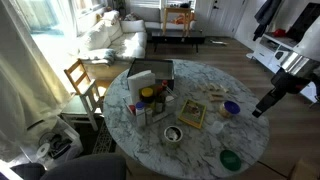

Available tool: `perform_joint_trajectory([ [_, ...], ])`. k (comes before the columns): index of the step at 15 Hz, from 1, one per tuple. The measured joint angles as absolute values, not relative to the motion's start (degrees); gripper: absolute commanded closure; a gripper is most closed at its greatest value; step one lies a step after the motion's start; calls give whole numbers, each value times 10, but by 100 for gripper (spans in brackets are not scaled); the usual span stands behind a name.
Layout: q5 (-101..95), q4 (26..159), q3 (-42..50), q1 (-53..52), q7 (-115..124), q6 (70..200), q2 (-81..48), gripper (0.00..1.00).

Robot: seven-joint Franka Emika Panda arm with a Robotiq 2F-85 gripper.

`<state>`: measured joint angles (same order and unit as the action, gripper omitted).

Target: Put the right can on the left can, then put the measuring spoon on the can

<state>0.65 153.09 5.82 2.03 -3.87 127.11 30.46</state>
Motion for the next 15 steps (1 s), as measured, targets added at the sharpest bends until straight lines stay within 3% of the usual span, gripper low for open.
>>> perform_joint_trajectory([
  [8,7,1530,49,34,18,1305,291,0],
  [15,-33,1493,4,95,237,1445,139,0],
])
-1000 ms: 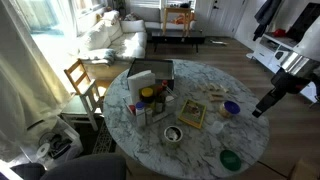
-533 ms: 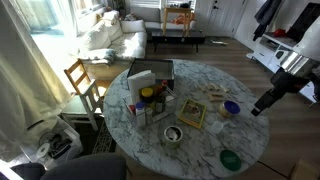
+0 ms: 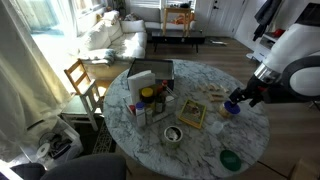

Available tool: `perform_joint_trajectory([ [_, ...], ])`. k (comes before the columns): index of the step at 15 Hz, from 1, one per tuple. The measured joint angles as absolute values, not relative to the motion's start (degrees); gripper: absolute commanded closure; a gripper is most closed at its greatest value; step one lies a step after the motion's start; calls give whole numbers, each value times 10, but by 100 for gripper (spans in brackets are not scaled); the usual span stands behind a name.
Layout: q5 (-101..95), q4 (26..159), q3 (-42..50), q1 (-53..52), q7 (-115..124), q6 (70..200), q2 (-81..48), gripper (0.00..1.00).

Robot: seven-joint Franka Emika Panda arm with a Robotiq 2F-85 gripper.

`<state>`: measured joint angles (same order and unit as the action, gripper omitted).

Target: Put the right can on the left can, then put the measuring spoon on the can

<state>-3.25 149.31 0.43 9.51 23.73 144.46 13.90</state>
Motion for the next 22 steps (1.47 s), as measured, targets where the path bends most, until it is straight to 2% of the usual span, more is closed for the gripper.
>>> perform_joint_trajectory([
  [6,-134,1425,8,132,442,1448,34,0],
  [13,-137,1409,26,127,474,1445,9,0],
  [22,53,1392,65,127,418,1446,-54,0],
])
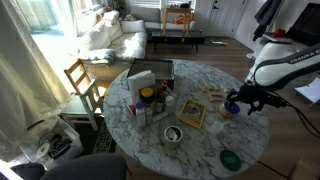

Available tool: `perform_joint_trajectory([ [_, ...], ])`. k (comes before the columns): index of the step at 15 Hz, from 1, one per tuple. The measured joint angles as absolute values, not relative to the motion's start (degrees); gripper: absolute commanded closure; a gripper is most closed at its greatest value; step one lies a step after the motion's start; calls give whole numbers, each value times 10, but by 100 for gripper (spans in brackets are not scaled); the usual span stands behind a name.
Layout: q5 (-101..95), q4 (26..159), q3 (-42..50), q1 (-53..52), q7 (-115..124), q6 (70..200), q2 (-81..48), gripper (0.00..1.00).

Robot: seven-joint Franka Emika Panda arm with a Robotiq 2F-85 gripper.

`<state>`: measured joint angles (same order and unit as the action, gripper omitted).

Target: Put the right can on the left can, then put the measuring spoon on the can

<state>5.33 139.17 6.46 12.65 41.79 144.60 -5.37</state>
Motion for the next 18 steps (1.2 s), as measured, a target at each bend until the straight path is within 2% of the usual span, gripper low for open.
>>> perform_joint_trajectory([
  [18,201,1364,81,127,356,1518,-124,0],
])
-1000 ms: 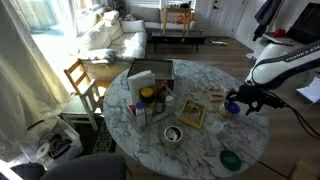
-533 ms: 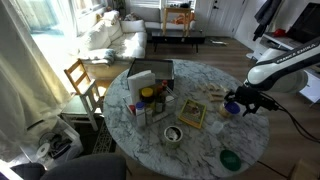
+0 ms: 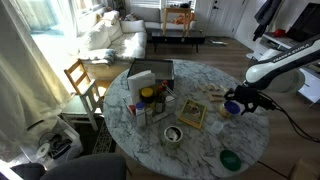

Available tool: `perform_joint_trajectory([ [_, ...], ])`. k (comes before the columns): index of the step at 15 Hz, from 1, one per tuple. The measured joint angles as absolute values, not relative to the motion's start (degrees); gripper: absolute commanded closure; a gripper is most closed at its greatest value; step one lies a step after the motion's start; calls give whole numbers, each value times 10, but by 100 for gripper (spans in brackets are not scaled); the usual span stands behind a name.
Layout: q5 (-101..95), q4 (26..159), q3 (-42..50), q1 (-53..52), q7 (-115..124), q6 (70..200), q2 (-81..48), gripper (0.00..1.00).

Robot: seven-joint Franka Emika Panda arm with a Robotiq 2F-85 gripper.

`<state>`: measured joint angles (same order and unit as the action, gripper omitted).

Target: Put the right can on the left can, then put the measuring spoon on the can

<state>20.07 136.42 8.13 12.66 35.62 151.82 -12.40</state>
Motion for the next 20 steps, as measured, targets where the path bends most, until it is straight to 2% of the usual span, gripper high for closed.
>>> perform_joint_trajectory([
  [20,318,1350,83,127,270,1559,-155,0],
])
